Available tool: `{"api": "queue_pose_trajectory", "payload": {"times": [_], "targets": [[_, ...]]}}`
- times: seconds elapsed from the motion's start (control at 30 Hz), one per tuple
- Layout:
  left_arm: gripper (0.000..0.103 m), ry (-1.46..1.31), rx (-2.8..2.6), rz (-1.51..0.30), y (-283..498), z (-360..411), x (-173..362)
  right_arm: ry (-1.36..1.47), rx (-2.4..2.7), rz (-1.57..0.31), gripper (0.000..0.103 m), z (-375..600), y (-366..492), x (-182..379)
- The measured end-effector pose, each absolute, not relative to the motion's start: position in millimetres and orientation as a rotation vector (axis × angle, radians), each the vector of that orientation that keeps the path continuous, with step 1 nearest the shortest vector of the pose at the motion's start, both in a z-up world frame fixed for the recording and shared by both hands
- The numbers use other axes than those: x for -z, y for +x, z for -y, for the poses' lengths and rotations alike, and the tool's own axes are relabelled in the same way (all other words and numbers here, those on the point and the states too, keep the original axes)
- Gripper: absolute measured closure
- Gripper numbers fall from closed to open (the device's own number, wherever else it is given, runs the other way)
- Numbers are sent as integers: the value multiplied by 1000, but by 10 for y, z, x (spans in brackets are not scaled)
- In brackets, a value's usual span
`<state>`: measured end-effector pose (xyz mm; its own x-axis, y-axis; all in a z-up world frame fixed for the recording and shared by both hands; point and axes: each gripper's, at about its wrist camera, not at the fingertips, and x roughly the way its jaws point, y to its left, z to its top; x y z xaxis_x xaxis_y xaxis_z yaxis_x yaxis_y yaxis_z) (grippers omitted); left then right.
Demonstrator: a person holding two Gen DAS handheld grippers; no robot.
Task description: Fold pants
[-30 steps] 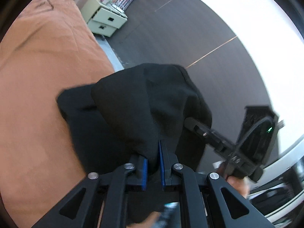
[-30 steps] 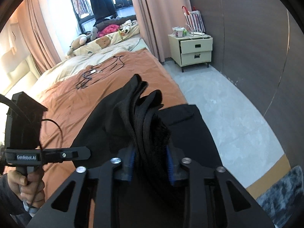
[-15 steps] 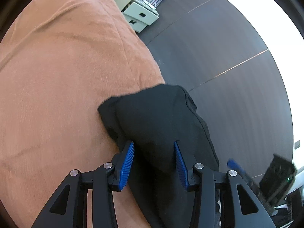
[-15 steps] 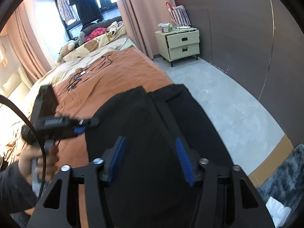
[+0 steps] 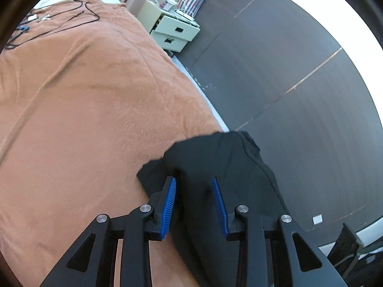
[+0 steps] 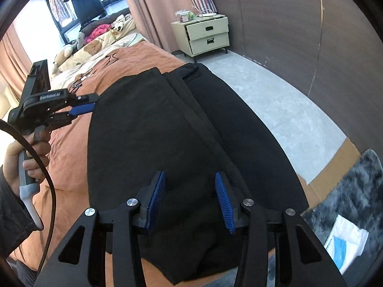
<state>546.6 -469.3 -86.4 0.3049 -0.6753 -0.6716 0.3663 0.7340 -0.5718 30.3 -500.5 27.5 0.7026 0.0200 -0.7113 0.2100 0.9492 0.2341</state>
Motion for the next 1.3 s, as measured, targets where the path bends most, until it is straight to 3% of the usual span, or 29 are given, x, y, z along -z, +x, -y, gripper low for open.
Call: {"api": "queue_pose_trajectory", "payload": {"times": [0.07,0.17,0.27,0.33,0.47,0.6,0.83,1.3], "targets": [[68,-311,708,-1058,5489,4697,854,309,109,-789,60,4993,282,-349],[64,-266,714,-1046,5342,4615,767,309,117,-784,45,4949,238,-477],[44,-213,711,-1015,5197,4554,598,321,125,-761,29,4865,173,-589],[24,-191,705,-996,5109,4498,484,312,139,-743,19,4782,98,-668],[9,-142,706,-942,4850,4349,153,288,188,-710,0,4581,-92,-886],[1,-121,710,-885,4612,4149,-170,287,210,-680,0,4395,-260,-1127],[1,-95,693,-788,4171,3710,-727,250,215,-622,0,3834,-616,-1243],[1,-73,639,-647,3233,2735,-1316,189,193,-530,0,3112,-1309,-1265]]}}
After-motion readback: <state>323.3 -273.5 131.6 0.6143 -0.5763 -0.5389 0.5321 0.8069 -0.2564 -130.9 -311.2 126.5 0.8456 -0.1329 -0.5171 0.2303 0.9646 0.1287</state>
